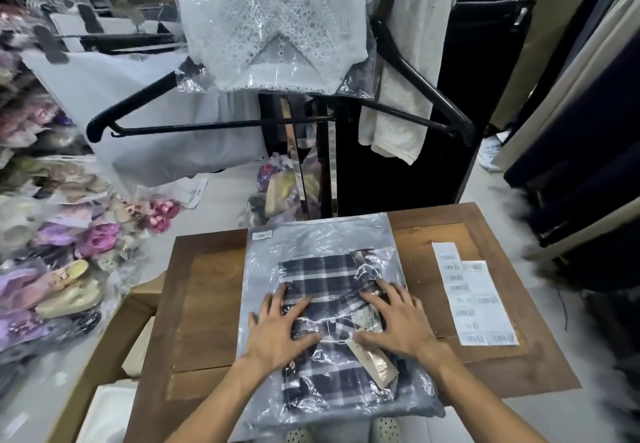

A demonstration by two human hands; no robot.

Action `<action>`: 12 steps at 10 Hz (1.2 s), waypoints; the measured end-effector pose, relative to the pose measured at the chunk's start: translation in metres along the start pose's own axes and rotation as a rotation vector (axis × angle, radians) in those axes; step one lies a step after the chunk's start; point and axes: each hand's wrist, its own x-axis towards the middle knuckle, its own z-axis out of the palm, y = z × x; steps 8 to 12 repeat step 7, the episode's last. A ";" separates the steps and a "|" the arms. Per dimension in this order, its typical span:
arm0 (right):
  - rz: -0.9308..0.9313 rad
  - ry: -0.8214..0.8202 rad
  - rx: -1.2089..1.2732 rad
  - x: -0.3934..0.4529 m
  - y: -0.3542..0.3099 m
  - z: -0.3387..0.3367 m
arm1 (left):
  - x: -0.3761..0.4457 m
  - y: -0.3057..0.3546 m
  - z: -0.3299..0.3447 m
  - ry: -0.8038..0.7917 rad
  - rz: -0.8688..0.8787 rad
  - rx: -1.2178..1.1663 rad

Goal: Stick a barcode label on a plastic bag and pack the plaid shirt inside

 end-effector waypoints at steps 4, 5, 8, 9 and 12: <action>0.051 -0.098 -0.026 0.000 -0.017 -0.017 | 0.000 0.002 -0.012 -0.047 -0.002 -0.017; 0.058 -0.207 -0.007 0.013 -0.017 -0.039 | 0.013 0.001 -0.032 -0.162 -0.023 -0.023; 0.207 -0.392 0.167 0.055 -0.036 -0.081 | 0.035 0.024 -0.100 -0.434 -0.024 -0.062; 0.207 -0.392 0.167 0.055 -0.036 -0.081 | 0.035 0.024 -0.100 -0.434 -0.024 -0.062; 0.207 -0.392 0.167 0.055 -0.036 -0.081 | 0.035 0.024 -0.100 -0.434 -0.024 -0.062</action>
